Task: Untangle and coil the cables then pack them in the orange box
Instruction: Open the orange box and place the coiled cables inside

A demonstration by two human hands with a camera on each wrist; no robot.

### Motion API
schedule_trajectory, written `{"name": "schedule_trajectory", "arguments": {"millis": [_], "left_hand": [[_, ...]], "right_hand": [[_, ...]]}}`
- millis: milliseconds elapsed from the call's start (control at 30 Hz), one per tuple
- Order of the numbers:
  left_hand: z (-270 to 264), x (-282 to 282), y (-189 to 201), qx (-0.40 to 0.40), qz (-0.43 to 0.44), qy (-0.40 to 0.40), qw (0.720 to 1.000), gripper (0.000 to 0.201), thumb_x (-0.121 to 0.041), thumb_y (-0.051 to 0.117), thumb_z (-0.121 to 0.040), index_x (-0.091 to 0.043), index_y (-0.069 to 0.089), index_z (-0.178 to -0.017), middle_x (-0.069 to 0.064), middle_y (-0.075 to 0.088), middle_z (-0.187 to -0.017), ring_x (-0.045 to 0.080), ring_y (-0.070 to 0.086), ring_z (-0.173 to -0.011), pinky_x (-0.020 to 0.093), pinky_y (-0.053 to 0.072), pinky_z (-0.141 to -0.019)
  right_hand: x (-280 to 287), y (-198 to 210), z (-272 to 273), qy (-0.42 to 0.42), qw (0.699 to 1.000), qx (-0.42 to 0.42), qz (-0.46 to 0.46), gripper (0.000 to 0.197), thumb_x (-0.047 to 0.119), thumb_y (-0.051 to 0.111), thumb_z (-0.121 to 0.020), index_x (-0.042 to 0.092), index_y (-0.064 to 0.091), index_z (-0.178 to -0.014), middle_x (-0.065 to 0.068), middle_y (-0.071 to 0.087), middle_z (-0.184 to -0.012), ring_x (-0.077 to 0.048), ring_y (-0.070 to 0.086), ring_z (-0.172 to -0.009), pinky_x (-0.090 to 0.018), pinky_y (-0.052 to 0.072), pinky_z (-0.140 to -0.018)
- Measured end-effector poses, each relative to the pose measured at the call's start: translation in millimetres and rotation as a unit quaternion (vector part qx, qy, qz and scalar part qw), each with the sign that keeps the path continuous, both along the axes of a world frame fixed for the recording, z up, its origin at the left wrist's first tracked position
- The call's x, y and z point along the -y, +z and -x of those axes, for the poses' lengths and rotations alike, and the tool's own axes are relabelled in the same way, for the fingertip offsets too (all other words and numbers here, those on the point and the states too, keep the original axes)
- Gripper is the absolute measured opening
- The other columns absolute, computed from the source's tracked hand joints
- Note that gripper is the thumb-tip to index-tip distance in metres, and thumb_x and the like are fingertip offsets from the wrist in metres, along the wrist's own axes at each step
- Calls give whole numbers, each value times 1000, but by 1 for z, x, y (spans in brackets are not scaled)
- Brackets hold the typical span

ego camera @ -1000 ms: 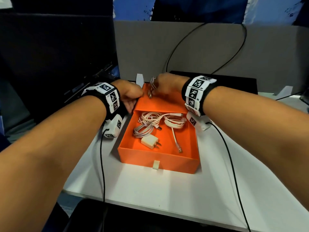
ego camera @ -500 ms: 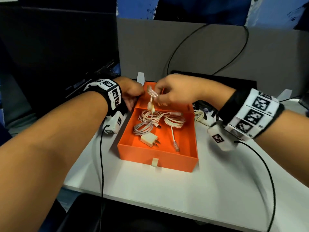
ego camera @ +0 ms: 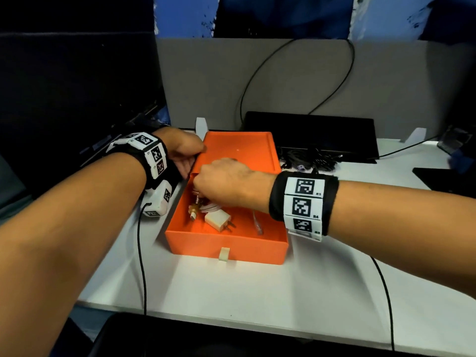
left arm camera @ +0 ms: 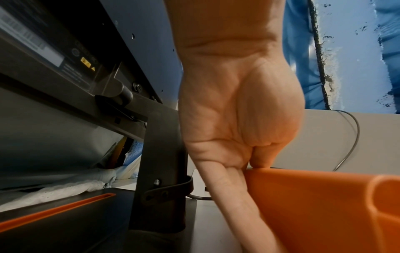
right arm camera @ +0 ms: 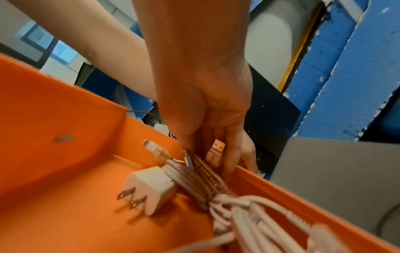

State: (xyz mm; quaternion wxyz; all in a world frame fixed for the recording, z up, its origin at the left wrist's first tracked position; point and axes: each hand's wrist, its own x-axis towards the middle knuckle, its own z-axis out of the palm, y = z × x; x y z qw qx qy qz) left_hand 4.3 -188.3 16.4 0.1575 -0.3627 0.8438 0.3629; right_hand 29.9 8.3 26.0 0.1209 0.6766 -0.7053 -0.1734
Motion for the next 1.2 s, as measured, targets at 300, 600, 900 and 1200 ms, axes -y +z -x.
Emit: {"name": "schedule_trajectory", "arguments": {"millis": [300, 600, 900, 1200], "left_hand": [[-2, -1, 0, -5, 8, -3, 1000, 53, -28, 26, -110, 9, 63, -99, 23, 71, -73, 32, 72, -61, 40, 64, -57], [0, -2, 0, 1, -10, 25, 1000, 55, -34, 24, -112, 6, 60, -103, 25, 73, -78, 38, 73, -72, 48, 61, -71], [1, -3, 2, 11, -5, 34, 999, 56, -36, 23, -112, 5, 59, -99, 25, 73, -81, 39, 72, -76, 42, 61, -61], [0, -5, 3, 12, -13, 47, 999, 56, -39, 23, -112, 4, 58, -102, 22, 74, -71, 37, 73, -72, 43, 61, -62]], "right_hand": [[-13, 18, 24, -34, 982, 185, 37, 44, 52, 49, -105, 17, 74, -109, 7, 57, -78, -20, 56, -79, -29, 39, -67], [-85, 46, 190, -297, 945, 104, 89, 41, 37, 55, -105, 8, 68, -129, -13, 67, -131, -35, 60, -121, -37, 45, -101], [-127, -35, 268, -390, 887, 242, 40, 34, 50, 71, -92, 18, 69, -104, 1, 68, -92, -23, 64, -94, -32, 50, -86], [-157, -29, 284, -358, 760, 473, 265, 23, 30, 71, -97, 9, 72, -106, -13, 71, -98, -30, 70, -95, -42, 60, -92]]}}
